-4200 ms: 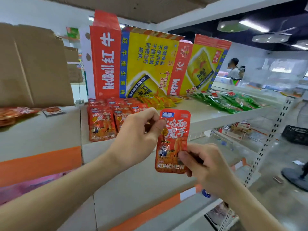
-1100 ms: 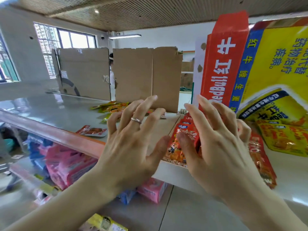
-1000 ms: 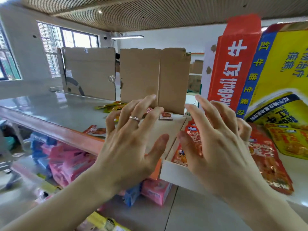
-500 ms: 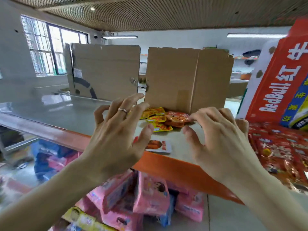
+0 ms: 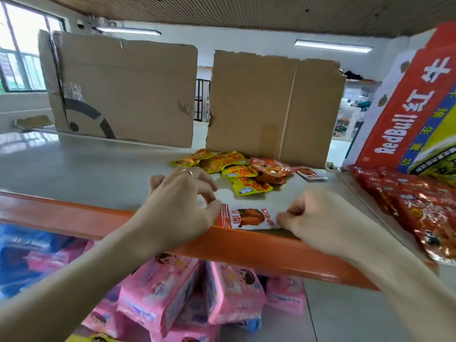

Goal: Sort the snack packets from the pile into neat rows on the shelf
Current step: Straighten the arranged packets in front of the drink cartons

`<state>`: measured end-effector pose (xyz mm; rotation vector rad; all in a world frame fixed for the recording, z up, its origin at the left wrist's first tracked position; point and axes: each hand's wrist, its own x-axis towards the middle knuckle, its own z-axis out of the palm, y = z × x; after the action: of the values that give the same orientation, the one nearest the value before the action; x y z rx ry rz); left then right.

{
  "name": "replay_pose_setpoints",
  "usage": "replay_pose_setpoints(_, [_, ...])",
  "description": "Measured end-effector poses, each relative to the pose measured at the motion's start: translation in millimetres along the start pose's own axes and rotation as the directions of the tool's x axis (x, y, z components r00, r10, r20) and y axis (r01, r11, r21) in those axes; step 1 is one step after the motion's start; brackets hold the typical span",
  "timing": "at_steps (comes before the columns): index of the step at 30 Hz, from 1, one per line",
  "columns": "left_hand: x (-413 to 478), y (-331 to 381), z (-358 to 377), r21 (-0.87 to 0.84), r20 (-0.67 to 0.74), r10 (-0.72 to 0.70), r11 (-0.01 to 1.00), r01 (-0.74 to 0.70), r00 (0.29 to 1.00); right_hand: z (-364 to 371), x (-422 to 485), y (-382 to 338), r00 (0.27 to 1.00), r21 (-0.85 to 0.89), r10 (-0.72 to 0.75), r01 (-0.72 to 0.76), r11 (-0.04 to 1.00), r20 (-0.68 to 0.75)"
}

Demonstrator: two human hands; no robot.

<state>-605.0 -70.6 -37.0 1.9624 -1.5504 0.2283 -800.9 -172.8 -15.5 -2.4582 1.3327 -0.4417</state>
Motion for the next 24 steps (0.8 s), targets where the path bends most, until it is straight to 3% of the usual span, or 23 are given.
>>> replay_pose_setpoints(7, [5.8,-1.0,-4.9,-0.307,0.002,-0.071,0.949,0.068,0.997,-6.6,1.6,9.0,0.966,0.244,-0.109,0.167,0.955,-0.233])
replay_pose_setpoints(17, [9.3,11.0,-7.7,-0.549,0.077,-0.047,0.832,0.082,0.996,-13.2,-0.5,14.6,0.856,0.222,-0.289,0.41,0.885,-0.429])
replay_pose_setpoints(21, [14.2,21.1,-2.7,-0.606,0.214,-0.038,0.779,0.163,0.976,-19.7,-5.9,15.8,0.792,0.238,-0.314,0.49,0.838,-0.524])
replay_pose_setpoints(24, [16.7,32.9,1.4,-0.631,0.229,0.01,0.763,0.14,0.973,-20.2,-11.8,12.3,0.759,0.271,-0.296,0.522,0.809,-0.58])
